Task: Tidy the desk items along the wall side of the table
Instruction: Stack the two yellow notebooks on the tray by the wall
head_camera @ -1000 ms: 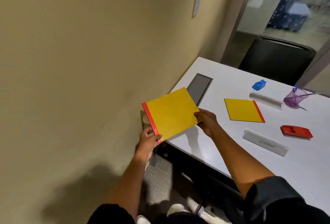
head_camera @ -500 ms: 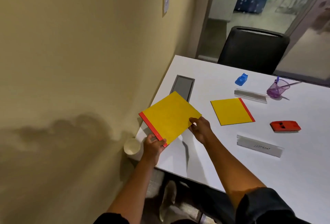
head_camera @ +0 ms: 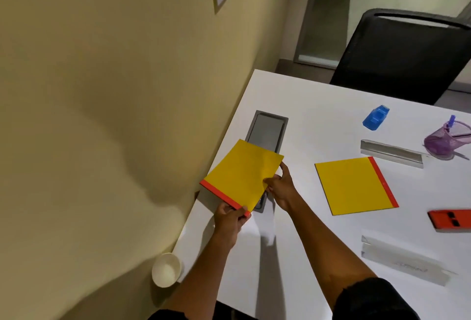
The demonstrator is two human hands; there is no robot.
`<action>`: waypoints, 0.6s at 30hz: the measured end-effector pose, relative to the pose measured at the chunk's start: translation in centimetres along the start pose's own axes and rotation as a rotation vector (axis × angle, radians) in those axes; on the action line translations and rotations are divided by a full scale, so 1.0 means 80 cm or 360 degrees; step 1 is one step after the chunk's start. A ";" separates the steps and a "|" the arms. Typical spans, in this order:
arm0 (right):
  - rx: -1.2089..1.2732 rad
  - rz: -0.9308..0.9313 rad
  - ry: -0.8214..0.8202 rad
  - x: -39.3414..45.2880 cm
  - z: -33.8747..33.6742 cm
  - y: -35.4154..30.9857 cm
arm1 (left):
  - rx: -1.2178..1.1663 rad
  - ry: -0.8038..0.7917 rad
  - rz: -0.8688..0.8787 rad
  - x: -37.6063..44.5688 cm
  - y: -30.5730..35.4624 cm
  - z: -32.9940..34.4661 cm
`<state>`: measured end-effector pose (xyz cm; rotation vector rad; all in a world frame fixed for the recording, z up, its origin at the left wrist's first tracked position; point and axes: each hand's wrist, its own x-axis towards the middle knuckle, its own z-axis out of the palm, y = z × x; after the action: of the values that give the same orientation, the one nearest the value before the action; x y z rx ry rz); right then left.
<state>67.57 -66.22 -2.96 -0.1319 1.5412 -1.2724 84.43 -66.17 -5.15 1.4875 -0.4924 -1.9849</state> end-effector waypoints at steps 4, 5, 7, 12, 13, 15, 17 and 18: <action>-0.0032 -0.0026 -0.0048 0.042 -0.002 -0.011 | 0.0125 0.0106 0.0006 0.027 -0.001 0.023; -0.0033 -0.0031 -0.0052 0.050 -0.002 -0.012 | 0.0157 0.0115 0.0020 0.032 -0.001 0.027; -0.0049 -0.0025 -0.0026 0.067 -0.001 -0.016 | 0.0205 0.0137 0.0023 0.041 0.001 0.035; 0.0002 0.0026 0.0055 0.102 0.005 -0.018 | 0.0181 0.0194 -0.0026 0.062 -0.002 0.046; 0.0010 0.0028 0.0067 0.109 0.007 -0.017 | 0.0200 0.0211 -0.0038 0.066 -0.002 0.048; -0.0018 0.0006 0.0103 0.121 0.011 -0.013 | 0.0250 0.0238 -0.0047 0.074 -0.001 0.050; -0.0089 -0.0024 0.0151 0.132 0.013 -0.008 | 0.0318 0.0252 -0.0057 0.081 0.001 0.051; -0.0129 -0.0030 0.0172 0.137 0.014 -0.006 | 0.0355 0.0248 -0.0065 0.084 0.001 0.052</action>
<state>63.68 -74.21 -9.45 -0.1318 1.6888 -1.2497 79.24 -70.94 -8.70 1.7855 -0.6368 -1.8742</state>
